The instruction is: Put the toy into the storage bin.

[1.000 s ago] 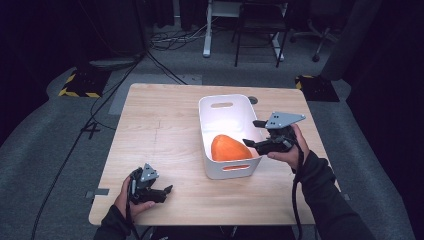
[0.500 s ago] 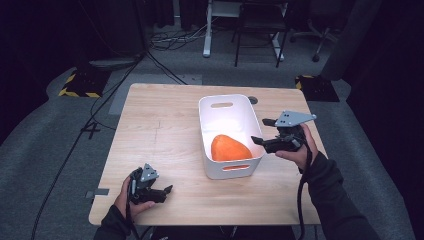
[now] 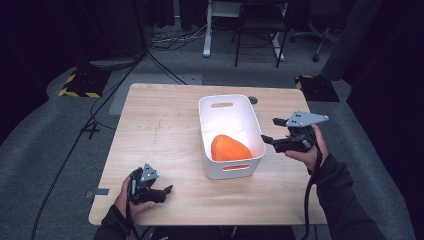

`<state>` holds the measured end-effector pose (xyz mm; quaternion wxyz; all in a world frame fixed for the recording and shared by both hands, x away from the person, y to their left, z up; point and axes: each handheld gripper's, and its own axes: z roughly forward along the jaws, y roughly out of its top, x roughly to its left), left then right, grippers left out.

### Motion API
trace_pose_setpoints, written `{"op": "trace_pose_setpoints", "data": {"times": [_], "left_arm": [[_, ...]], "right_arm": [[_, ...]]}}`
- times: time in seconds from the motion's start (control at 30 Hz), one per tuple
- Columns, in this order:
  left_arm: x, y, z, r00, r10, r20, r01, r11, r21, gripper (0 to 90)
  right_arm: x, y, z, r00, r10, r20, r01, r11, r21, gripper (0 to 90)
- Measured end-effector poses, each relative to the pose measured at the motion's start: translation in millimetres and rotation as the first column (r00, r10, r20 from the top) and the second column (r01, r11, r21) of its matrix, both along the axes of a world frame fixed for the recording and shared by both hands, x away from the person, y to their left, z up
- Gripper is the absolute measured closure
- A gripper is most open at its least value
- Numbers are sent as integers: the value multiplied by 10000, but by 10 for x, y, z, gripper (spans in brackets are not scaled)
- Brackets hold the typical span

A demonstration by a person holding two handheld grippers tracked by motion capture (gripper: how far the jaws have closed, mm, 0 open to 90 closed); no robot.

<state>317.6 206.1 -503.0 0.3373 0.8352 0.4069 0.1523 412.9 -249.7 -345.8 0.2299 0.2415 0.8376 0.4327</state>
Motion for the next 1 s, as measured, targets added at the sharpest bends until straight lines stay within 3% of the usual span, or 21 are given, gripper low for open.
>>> {"op": "trace_pose_setpoints", "data": {"times": [0.57,1.0], "left_arm": [[0,0,0,10000,3,3,-3,10000,6,166],[0,0,0,10000,2,3,-2,10000,7,166]], "right_arm": [[-54,-307,-69,9978,-663,20,663,9974,-279,275],[-74,-409,-189,9970,-767,-91,762,9962,-433,275]]}}
